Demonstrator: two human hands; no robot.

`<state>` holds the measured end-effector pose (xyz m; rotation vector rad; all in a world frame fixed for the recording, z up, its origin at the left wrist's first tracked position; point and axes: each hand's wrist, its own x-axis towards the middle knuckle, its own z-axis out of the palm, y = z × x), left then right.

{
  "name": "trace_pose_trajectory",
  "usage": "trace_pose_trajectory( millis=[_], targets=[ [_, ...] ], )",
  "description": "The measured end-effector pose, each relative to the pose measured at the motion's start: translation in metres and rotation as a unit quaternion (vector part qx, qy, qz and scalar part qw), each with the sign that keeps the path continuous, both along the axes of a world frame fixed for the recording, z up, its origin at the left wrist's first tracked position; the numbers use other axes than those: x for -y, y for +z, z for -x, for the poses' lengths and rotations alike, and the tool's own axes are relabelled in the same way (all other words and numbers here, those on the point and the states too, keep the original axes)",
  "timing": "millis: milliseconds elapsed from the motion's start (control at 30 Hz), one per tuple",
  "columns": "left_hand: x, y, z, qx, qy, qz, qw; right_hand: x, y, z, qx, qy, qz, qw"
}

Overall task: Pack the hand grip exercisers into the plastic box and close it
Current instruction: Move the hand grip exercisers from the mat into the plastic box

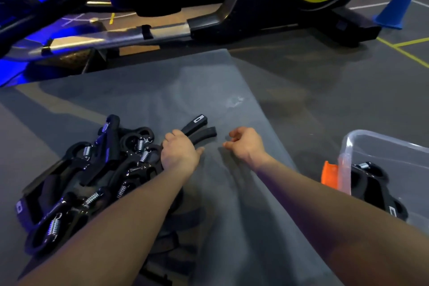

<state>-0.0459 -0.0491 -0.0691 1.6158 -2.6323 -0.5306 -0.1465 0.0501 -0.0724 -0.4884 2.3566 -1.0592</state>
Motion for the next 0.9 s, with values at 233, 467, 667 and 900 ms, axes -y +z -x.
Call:
trace_pose_trajectory(
  millis=[233, 467, 667, 900],
  targets=[
    [-0.003, 0.001, 0.010, 0.014, 0.050, -0.019, 0.998, -0.014, 0.005, 0.006, 0.010, -0.018, 0.025, 0.999],
    [-0.038, 0.008, 0.020, 0.063, -0.141, 0.085, 0.984, -0.046, 0.010, 0.016, 0.001, -0.043, 0.023, 0.999],
    [-0.057, 0.031, 0.036, 0.009, -0.256, 0.091, 0.962, -0.078, 0.029, 0.023, -0.014, -0.048, 0.033, 0.998],
    [-0.108, 0.065, 0.059, -0.069, -0.344, 0.084, 0.933, -0.135, 0.064, 0.028, -0.049, -0.036, 0.038, 0.997]
  ],
)
